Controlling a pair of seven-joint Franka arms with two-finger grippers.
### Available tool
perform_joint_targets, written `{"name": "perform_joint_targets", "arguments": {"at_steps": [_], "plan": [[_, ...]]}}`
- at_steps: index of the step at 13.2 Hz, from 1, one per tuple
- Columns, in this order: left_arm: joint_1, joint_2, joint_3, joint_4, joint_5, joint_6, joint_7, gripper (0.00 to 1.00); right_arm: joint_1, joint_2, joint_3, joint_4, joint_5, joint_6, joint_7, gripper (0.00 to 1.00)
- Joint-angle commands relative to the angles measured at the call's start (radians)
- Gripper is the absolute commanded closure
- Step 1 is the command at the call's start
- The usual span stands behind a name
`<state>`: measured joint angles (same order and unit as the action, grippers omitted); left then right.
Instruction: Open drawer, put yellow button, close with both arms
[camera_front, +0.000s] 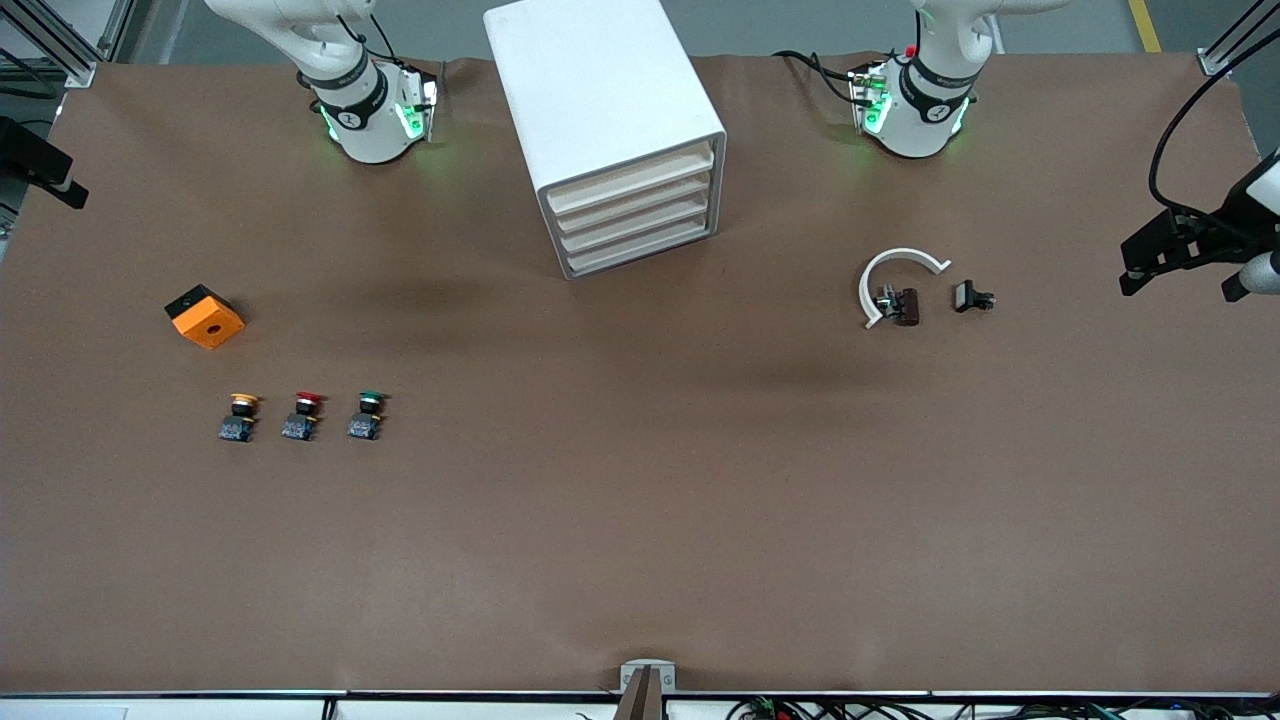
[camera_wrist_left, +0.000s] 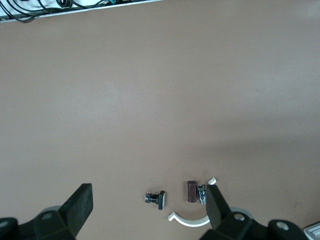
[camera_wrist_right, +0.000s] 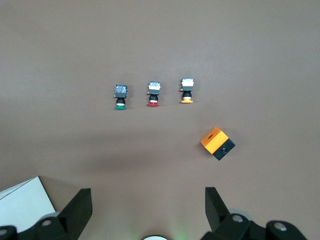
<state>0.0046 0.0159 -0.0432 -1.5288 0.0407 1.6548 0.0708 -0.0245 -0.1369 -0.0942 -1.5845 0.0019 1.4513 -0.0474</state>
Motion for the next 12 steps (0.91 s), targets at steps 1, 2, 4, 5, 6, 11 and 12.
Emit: {"name": "perform_joint_targets", "arguments": {"at_steps": [1,2,4,5,6,11,12], "plan": [[0.003,0.004,0.000,0.015,-0.015,-0.016,-0.008,0.00,-0.012,-0.024,0.007,-0.022,0.001,0.017,-0.008,0.00],[0.003,0.007,0.000,0.019,-0.016,-0.016,-0.009,0.00,-0.012,-0.024,0.005,-0.022,0.001,0.017,-0.008,0.00],[0.005,0.007,0.002,0.019,-0.018,-0.016,-0.005,0.00,-0.012,-0.024,0.005,-0.022,0.001,0.017,-0.008,0.00],[0.003,0.009,0.003,0.019,-0.016,-0.016,-0.005,0.00,-0.014,-0.024,0.004,-0.022,0.001,0.017,-0.008,0.00],[0.003,0.015,0.005,0.019,-0.009,-0.016,-0.008,0.00,-0.014,-0.023,0.002,-0.022,0.001,0.017,-0.009,0.00],[0.040,0.038,0.011,0.012,-0.037,-0.018,-0.008,0.00,-0.020,-0.023,0.002,-0.022,0.001,0.015,-0.009,0.00],[0.054,0.042,0.011,0.010,-0.063,-0.018,-0.049,0.00,-0.020,-0.023,0.002,-0.022,0.001,0.017,-0.009,0.00]]}}
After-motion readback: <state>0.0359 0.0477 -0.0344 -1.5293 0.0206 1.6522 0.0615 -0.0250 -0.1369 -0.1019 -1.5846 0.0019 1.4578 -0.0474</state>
